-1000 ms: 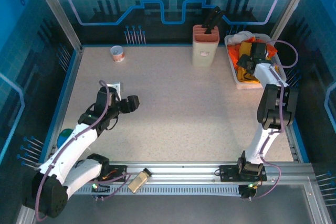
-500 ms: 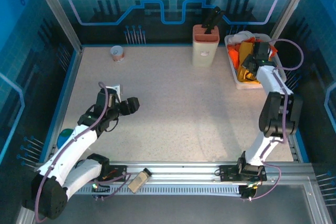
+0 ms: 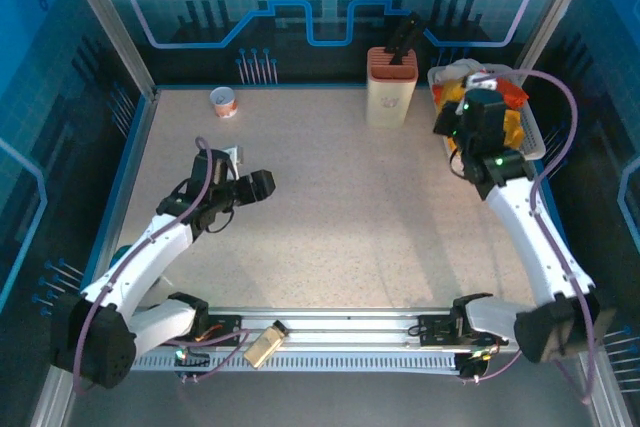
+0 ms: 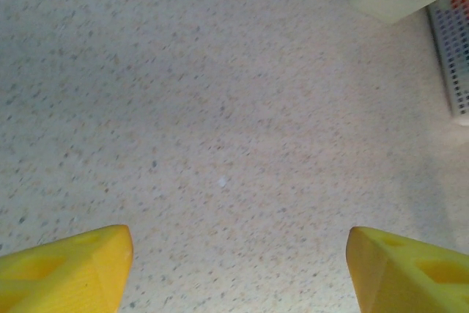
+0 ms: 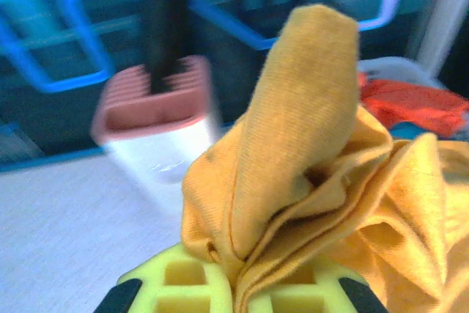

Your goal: Fold and stack the t-shirts

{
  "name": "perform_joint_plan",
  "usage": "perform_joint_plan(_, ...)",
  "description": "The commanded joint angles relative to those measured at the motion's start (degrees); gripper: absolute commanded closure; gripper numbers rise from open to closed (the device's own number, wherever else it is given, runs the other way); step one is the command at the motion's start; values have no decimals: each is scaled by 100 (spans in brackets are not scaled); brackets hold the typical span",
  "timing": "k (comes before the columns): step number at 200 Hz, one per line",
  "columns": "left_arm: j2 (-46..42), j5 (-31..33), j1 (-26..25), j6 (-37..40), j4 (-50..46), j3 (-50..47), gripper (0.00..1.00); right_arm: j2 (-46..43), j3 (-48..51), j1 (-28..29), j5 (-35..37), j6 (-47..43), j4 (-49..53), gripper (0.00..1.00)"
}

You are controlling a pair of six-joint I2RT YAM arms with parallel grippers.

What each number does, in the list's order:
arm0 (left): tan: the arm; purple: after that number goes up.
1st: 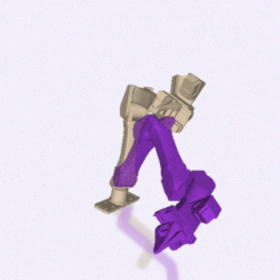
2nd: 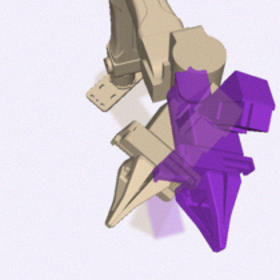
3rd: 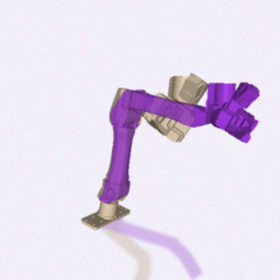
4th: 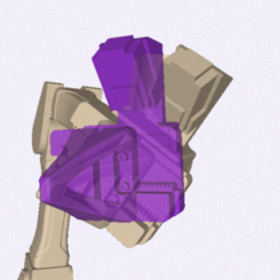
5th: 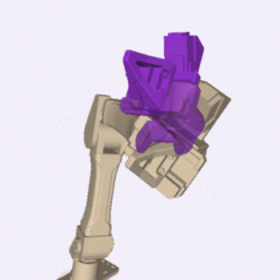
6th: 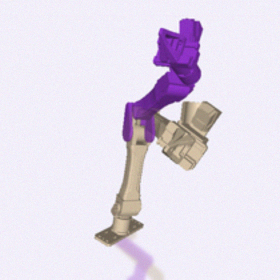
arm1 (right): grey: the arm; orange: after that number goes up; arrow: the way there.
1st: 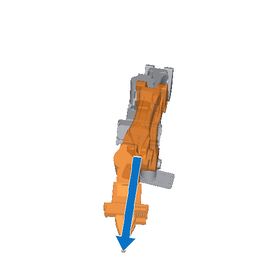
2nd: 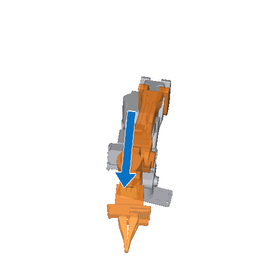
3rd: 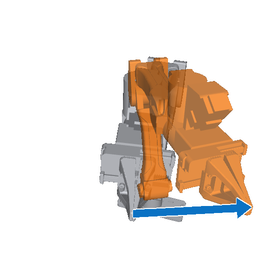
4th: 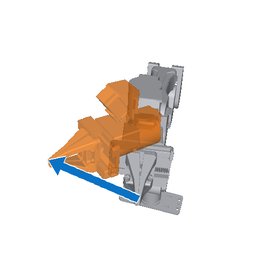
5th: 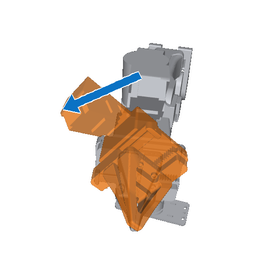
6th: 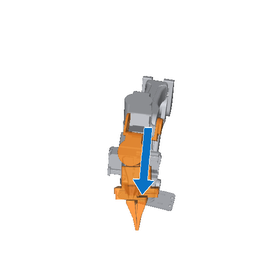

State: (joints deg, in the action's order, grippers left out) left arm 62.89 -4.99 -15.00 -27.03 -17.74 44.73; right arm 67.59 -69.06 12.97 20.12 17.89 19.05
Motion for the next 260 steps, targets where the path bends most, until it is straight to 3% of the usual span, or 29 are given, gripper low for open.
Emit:
perform_joint_plan(1,169,-277,84,75,-160,432,22,-398,262,853,-272,-451,201,100)
perform_joint_plan(35,281,-522,395,56,-436,746,22,-40,449,2155,-482,175,301,96)
perform_joint_plan(62,270,-442,454,79,-638,792,22,956,403,2950,-867,704,90,97)
perform_joint_plan(71,249,-401,454,93,-713,787,21,1283,260,3202,-815,796,103,93)
perform_joint_plan(80,216,-351,453,90,-786,747,22,1563,104,3351,-925,871,99,78)
perform_joint_plan(103,72,-358,446,-32,-852,494,21,1925,-215,3365,-1252,816,135,23)
perform_joint_plan(118,32,-414,439,-117,-952,342,20,1874,-244,3263,-1105,733,193,0)
perform_joint_plan(165,82,-362,97,-519,-535,-380,19,1357,263,2316,-1283,1032,373,0)
perform_joint_plan(202,978,-464,-194,-824,360,-513,19,853,1133,1746,-1199,1390,466,1)
perform_joint_plan(231,1901,-693,-387,-1024,898,-115,20,625,1682,1314,-1647,1577,344,7)
perform_joint_plan(260,2602,-643,-747,-933,865,529,21,807,2148,1072,-2680,1490,-310,15)
